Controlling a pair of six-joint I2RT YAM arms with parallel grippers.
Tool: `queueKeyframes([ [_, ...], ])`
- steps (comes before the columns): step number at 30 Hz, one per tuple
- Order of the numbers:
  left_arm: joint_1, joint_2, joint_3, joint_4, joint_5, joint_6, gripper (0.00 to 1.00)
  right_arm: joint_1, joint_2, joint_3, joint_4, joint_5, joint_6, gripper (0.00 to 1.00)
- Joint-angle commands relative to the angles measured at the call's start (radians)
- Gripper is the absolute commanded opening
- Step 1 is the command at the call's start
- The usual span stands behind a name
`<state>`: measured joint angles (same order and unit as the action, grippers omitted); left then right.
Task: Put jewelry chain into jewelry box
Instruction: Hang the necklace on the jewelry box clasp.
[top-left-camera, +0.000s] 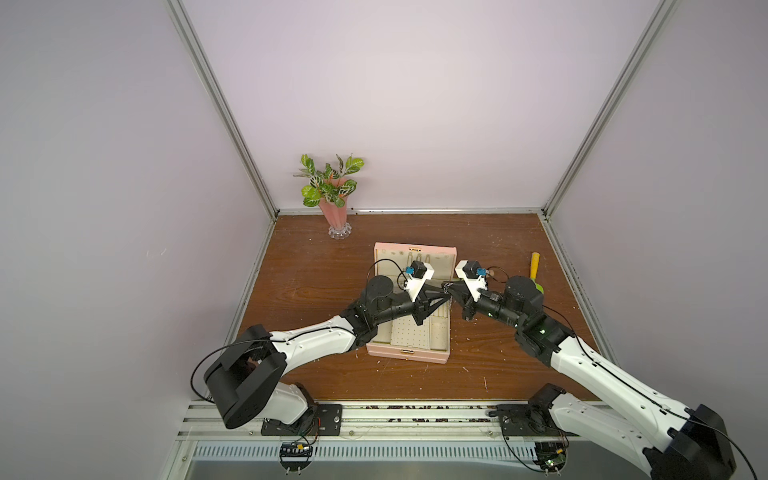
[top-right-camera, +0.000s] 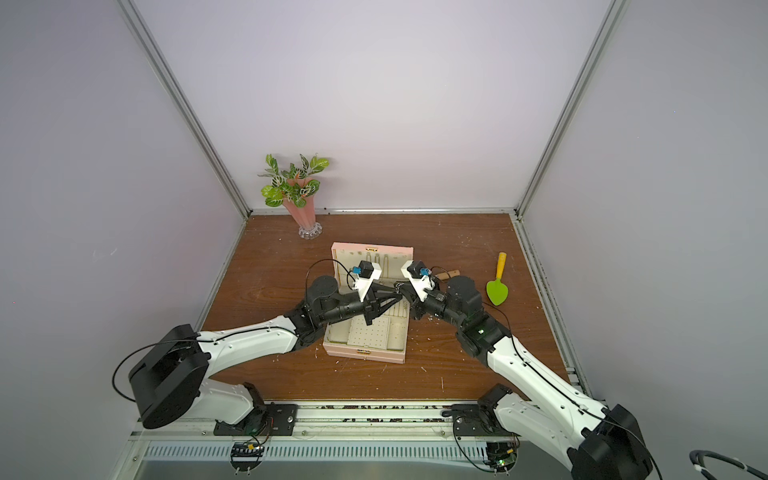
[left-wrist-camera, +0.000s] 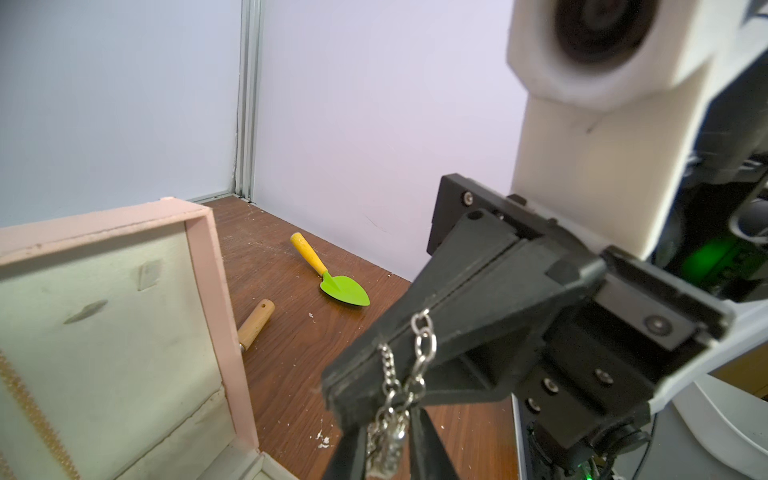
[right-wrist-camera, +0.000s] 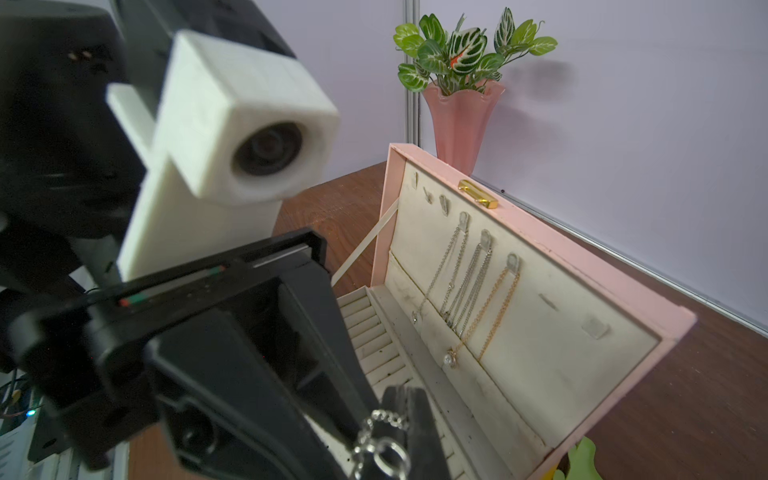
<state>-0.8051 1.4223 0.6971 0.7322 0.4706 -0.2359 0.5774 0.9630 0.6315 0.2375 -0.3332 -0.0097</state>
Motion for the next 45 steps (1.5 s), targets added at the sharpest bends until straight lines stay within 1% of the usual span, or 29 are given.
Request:
queueKeyframes([
  [1, 0.024, -0.012, -0.004, 0.053, -0.013, -0.013, 0.14, 0.008, 0.014, 0.05, 0.011, -0.014, 0.003, 0.0],
  [4, 0.036, -0.027, -0.013, 0.051, -0.032, -0.014, 0.08, 0.008, 0.038, 0.06, 0.013, 0.007, -0.003, 0.0],
  [6, 0.047, -0.033, -0.009, 0.029, -0.051, -0.014, 0.02, 0.009, 0.06, 0.071, 0.014, 0.046, -0.005, 0.0],
  [8, 0.06, -0.035, -0.005, 0.005, -0.07, -0.013, 0.01, 0.008, 0.084, 0.084, 0.016, 0.073, -0.01, 0.0],
  [11, 0.072, -0.034, 0.013, -0.026, -0.087, -0.002, 0.01, 0.009, 0.116, 0.097, 0.037, 0.098, -0.012, 0.0],
  [14, 0.076, -0.023, 0.054, -0.095, -0.107, 0.031, 0.01, 0.01, 0.139, 0.1, 0.063, 0.121, -0.005, 0.0],
  [18, 0.082, 0.004, 0.104, -0.16, -0.144, 0.075, 0.01, 0.009, 0.158, 0.1, 0.098, 0.187, 0.006, 0.03],
  [25, 0.086, 0.062, 0.2, -0.261, -0.239, 0.15, 0.01, 0.009, 0.211, 0.121, 0.142, 0.239, 0.033, 0.08],
  [31, 0.086, 0.084, 0.231, -0.271, -0.311, 0.168, 0.01, 0.009, 0.231, 0.126, 0.171, 0.282, 0.047, 0.09],
  [38, 0.086, 0.087, 0.235, -0.251, -0.353, 0.168, 0.01, 0.009, 0.239, 0.133, 0.19, 0.319, 0.058, 0.11],
  [43, 0.086, 0.097, 0.254, -0.25, -0.353, 0.167, 0.01, 0.01, 0.255, 0.145, 0.193, 0.333, 0.066, 0.12],
  [45, 0.086, 0.102, 0.259, -0.251, -0.347, 0.166, 0.01, 0.01, 0.261, 0.148, 0.194, 0.335, 0.067, 0.1],
])
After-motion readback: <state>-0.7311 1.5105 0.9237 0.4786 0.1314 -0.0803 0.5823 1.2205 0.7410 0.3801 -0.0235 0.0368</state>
